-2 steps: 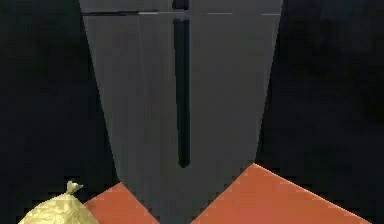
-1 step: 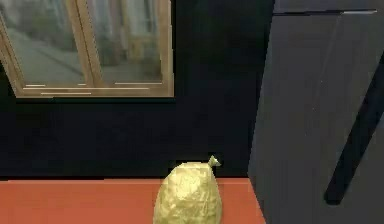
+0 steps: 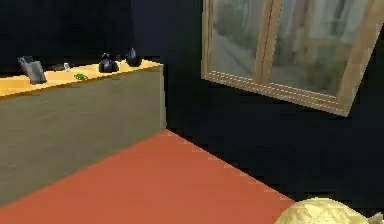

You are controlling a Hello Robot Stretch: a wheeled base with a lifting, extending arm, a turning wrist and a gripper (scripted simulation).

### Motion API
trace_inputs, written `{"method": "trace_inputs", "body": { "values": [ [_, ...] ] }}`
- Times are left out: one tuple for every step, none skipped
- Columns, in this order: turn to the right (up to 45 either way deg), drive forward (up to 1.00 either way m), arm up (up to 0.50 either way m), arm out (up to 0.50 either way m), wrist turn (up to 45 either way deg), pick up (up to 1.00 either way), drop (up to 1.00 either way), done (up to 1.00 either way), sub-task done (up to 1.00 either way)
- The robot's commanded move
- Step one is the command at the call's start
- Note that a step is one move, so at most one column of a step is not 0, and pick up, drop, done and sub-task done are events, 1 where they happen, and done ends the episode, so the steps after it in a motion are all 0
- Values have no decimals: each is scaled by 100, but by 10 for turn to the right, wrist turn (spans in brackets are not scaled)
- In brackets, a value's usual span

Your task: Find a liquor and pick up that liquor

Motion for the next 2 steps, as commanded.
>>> {"method": "trace_inputs", "body": {
  "values": [
    [-390,0,0,0,0,0,0,0,0],
    [0,100,0,0,0,0,0,0,0]
  ]
}}
